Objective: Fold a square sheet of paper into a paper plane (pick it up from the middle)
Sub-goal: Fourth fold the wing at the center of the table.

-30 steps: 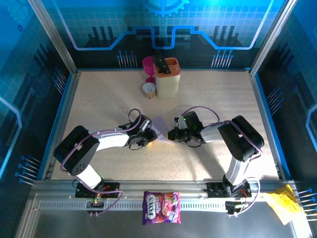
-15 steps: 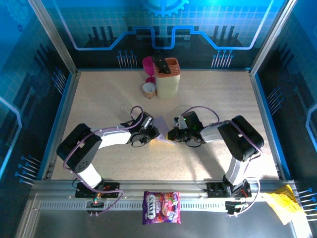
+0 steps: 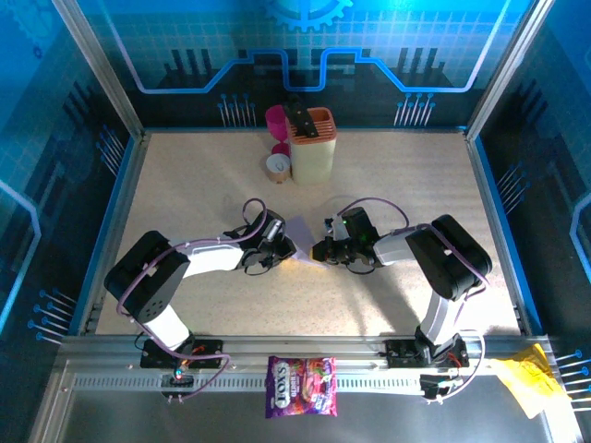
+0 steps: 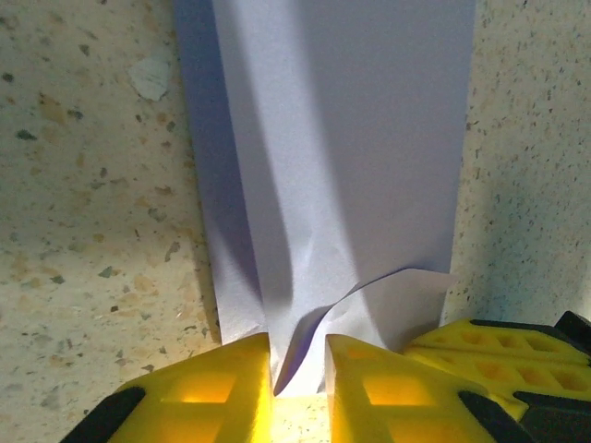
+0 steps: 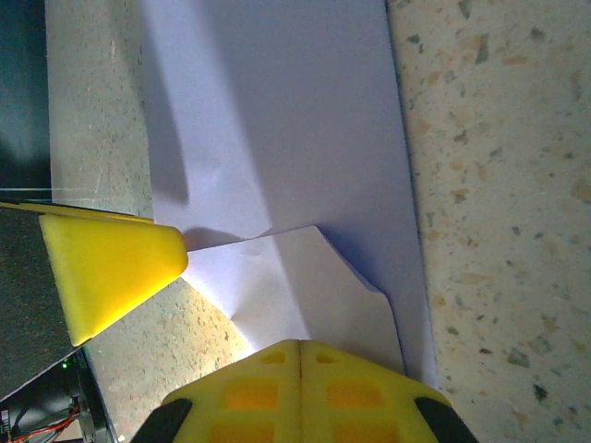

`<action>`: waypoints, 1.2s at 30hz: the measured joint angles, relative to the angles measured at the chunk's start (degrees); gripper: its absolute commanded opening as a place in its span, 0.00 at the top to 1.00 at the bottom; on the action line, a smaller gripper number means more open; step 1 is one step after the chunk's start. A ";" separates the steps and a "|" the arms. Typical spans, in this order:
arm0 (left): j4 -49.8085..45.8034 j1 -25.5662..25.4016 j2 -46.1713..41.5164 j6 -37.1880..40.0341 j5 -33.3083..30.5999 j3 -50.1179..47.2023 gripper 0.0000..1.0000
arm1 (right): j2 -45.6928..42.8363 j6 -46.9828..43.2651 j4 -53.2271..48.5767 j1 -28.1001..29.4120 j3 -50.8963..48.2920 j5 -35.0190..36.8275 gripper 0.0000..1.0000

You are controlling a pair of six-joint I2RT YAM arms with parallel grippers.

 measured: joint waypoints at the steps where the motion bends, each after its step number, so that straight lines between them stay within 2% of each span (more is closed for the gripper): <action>1: 0.15 0.00 0.00 0.02 0.00 -0.07 0.83 | 0.02 0.00 0.02 0.00 0.00 0.00 1.00; 8: 0.63 0.02 0.00 0.24 0.00 -0.20 1.00 | 0.07 0.20 0.22 0.00 0.00 -0.07 1.00; 16: 0.92 0.00 -0.96 1.29 0.13 -0.57 1.00 | -1.27 -0.59 -2.34 -0.33 0.15 0.17 1.00; 19: 0.87 0.00 -2.86 1.18 0.24 -0.87 1.00 | -4.57 -2.49 -7.98 -0.74 0.11 1.81 0.88; 23: 0.48 -0.02 -5.33 -0.22 0.22 -1.27 1.00 | -11.98 -6.69 -15.74 -0.24 0.63 5.27 0.79; 26: -0.46 -0.59 -6.25 -1.62 -0.33 -1.27 1.00 | -15.52 -9.94 -20.63 2.29 2.43 9.31 0.74; 31: -3.76 -3.23 -6.71 -5.38 -2.64 -1.27 1.00 | -17.66 -14.38 -26.23 9.70 4.00 17.40 0.65; 36: -6.47 -5.79 -7.26 -10.43 -4.76 -1.27 1.00 | -17.68 -17.66 -30.29 15.17 4.11 25.68 0.63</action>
